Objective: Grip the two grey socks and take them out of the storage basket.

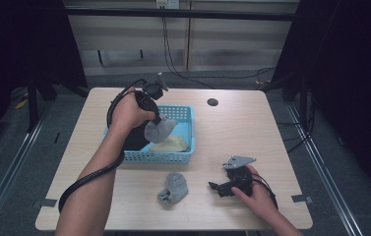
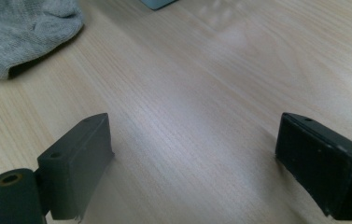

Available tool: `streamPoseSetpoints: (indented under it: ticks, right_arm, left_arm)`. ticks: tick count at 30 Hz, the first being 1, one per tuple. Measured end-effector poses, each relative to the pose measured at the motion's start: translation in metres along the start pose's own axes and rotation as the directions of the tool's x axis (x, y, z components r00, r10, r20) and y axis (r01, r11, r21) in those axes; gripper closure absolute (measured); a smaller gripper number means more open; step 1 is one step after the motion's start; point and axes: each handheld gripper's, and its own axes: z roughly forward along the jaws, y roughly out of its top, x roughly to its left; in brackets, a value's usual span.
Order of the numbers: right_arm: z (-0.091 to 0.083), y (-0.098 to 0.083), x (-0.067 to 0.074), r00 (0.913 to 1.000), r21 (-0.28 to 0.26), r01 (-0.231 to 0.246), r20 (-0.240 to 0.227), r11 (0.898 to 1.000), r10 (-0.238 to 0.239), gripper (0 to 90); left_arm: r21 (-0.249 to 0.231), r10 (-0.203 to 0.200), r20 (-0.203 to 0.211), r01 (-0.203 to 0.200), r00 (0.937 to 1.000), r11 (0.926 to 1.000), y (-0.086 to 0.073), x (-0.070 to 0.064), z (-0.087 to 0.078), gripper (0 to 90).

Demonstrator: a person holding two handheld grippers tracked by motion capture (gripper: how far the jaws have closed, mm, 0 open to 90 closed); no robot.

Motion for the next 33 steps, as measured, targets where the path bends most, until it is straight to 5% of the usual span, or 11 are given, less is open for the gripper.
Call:
streamPoseSetpoints:
  ticks: [11,20,25,33]
  right_arm:
    - [0.0,0.0,0.0,1.0,0.0,0.0,0.0,1.0,0.0,10.4]
    - [0.0,0.0,0.0,1.0,0.002,0.0,0.0,1.0,0.0,10.4]
    - [0.0,0.0,0.0,1.0,0.002,0.0,0.0,1.0,0.0,10.4]
    - [0.0,0.0,0.0,1.0,0.002,0.001,0.0,1.0,-0.001,10.4]
  left_arm:
    - [-0.005,0.053,0.035,-0.052,0.998,0.9986,-0.001,-0.021,-0.019,89.1]
    - [-0.006,0.138,0.071,-0.138,0.9879,0.9904,-0.005,-0.052,-0.027,89.1]
    - [-0.008,0.19,0.075,-0.19,0.9789,0.9817,-0.007,-0.072,-0.031,89.1]
    - [-0.006,0.29,0.092,-0.29,0.9527,0.957,-0.012,-0.108,-0.034,89.0]
